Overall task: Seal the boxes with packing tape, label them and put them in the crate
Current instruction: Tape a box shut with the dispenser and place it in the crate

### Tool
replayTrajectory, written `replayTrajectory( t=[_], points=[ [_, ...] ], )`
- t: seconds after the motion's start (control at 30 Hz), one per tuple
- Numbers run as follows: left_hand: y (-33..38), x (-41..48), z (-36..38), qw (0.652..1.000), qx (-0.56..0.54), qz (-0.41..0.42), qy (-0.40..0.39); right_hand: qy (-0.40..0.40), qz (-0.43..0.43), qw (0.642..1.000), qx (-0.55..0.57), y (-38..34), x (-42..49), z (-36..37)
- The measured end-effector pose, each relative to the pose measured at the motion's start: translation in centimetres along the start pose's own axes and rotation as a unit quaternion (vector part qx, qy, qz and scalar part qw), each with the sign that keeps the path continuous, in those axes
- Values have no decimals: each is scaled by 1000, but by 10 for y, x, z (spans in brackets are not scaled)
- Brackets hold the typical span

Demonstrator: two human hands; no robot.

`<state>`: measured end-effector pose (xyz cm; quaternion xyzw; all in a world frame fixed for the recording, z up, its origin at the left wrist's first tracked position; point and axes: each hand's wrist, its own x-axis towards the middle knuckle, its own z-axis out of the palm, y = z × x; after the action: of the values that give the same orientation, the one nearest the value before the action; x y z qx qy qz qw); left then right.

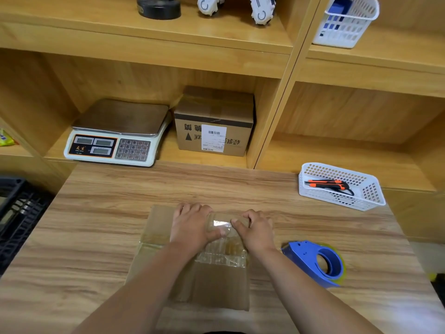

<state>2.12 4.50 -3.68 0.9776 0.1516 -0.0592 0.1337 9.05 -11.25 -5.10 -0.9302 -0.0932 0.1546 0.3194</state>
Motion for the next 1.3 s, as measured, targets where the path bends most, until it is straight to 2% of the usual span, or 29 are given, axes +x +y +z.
replayTrajectory(
  t=[0.13, 0.23, 0.33, 0.4, 0.5, 0.57, 0.67, 0.73, 0.9, 1.0, 1.13, 1.23, 1.3],
  points=[
    [-2, 1, -3, 1000, 8, 11, -25, -65, 11, 997, 47, 9, -5, -2],
    [0, 1, -4, 999, 17, 9, -39, -84, 6, 993, 85, 15, -6, -2],
    [-2, -1, -4, 999, -10, 17, -30, -42, -6, 994, 99, 31, -9, -8],
    [-5, -2, -5, 996, -88, 5, 6, 51, 22, 998, 23, 51, -17, -20],
    [-7, -10, -10, 969, -233, -50, 63, 172, 72, 976, -114, 92, -35, -40],
    [-6, -17, -13, 965, -242, -53, 91, 205, 105, 957, -175, 113, -47, -47],
    [1, -25, -17, 973, -197, -28, 117, 143, 154, 939, -271, 132, -63, -49],
    [9, -29, -20, 976, -171, -5, 131, 105, 150, 923, -338, 142, -68, -48],
    [20, -44, -24, 976, -159, 12, 150, 96, 119, 919, -363, 145, -70, -57],
    [26, -51, -29, 971, -189, -2, 144, 116, 96, 934, -324, 137, -74, -59],
    [40, -58, -38, 964, -238, 7, 115, 152, 16, 976, -152, 114, -77, -58],
    [51, -60, -44, 957, -277, 35, 78, 177, -31, 983, -45, 92, -83, -59],
    [58, -62, -49, 948, -309, 52, 61, 201, -81, 976, -20, 76, -88, -61]
  ],
)
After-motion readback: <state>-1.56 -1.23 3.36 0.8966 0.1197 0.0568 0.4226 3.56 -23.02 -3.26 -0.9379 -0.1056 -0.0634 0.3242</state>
